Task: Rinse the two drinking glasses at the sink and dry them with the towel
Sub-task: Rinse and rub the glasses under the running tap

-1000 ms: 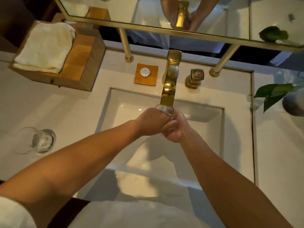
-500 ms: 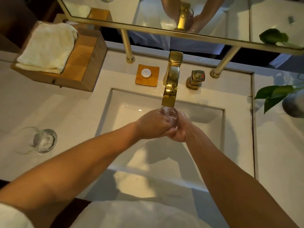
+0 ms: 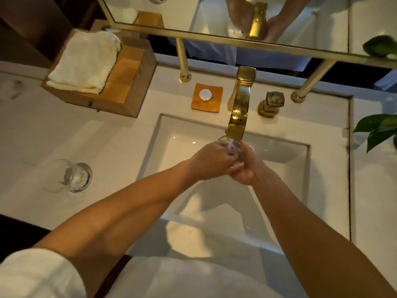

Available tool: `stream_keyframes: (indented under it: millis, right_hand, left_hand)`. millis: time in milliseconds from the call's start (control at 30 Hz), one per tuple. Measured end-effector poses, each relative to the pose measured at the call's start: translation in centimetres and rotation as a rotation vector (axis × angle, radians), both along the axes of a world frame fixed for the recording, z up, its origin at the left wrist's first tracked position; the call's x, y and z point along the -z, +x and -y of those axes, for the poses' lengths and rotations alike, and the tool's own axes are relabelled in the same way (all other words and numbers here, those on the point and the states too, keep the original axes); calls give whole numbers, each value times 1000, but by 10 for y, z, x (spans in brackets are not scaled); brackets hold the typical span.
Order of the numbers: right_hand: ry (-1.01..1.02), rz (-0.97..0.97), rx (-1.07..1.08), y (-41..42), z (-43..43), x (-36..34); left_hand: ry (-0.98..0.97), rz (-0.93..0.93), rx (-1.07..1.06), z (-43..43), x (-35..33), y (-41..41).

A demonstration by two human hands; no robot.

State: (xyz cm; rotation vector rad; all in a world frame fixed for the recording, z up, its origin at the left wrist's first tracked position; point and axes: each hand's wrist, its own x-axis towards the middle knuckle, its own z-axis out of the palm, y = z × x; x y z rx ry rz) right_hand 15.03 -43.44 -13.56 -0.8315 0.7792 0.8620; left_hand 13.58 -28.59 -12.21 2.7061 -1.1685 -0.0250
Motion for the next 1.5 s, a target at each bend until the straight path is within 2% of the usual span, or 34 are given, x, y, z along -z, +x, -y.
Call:
stream_keyframes:
  millis: [33, 100, 133, 167, 200, 267, 333, 367, 400, 433, 467, 533, 567, 600, 633, 700, 733, 767, 800, 900, 1033, 1233, 1333, 1500]
  right_hand:
    - [-17, 4, 32, 1, -6, -1]
    - [-59, 68, 46, 6, -16, 4]
    - [-99, 104, 33, 9, -18, 4]
    - [-111, 126, 10, 10, -16, 5]
    - [-72, 123, 7, 11, -13, 8]
    - [4, 89, -38, 7, -3, 11]
    - [-1, 83, -112, -1, 4, 17]
    - [4, 65, -110, -3, 5, 18]
    - [5, 37, -71, -3, 5, 18]
    - [-18, 8, -49, 1, 3, 18]
    - [-21, 0, -57, 6, 1, 16]
    - [-57, 52, -101, 19, -1, 9]
    - [-66, 79, -122, 24, 0, 6]
    - [-59, 89, -155, 27, 2, 6]
    - [-63, 82, -190, 27, 6, 7]
    - [-40, 48, -222, 18, 10, 12]
    - [-5, 27, -186, 12, 8, 16]
    - [33, 2, -97, 5, 6, 17]
    - [75, -19, 5, 1, 2, 20]
    - [196, -36, 163, -1, -4, 16]
    - [286, -84, 206, -2, -8, 17]
    - [322, -101, 238, -11, -17, 11]
    - [363, -49, 271, -7, -15, 6]
    - [265, 16, 342, 8, -8, -4]
  left_hand:
    - [-103, -146, -283, 13, -10, -3]
    - [-440, -493, -972, 52, -25, -4]
    - [-561, -589, -1169, 62, -30, -9]
    - [-556, -542, -1173, 62, -31, -13]
    - [-438, -337, -984, 54, -22, -17]
    - [-166, 140, -331, 30, 3, -22]
    - [-8, 299, 228, -6, 19, -2]
    - [22, 304, 352, -15, 19, 7]
    - [6, 286, 352, -17, 14, 10]
    - [-32, 262, 223, -10, 6, 7]
    - [-95, 206, -6, 5, -1, -3]
    - [-322, -218, -609, 45, -16, -29]
    - [-402, -344, -783, 58, -17, -39]
    - [-417, -335, -806, 60, -14, -42]
    - [-327, -197, -677, 52, -5, -42]
    - [-152, 128, -144, 19, 13, -29]
    - [-80, 217, 95, 1, 13, -17]
    - [-26, 251, 229, -10, 9, -7]
    - [-17, 255, 269, -12, 3, -2]
    - [-80, 253, 106, -5, -6, -11]
    - [-187, 186, -112, -22, 1, -35]
    - [-253, 152, -88, -39, -7, -40]
    - [-267, 163, -85, -41, -14, -38]
    - [-271, 119, -149, -44, -20, -36]
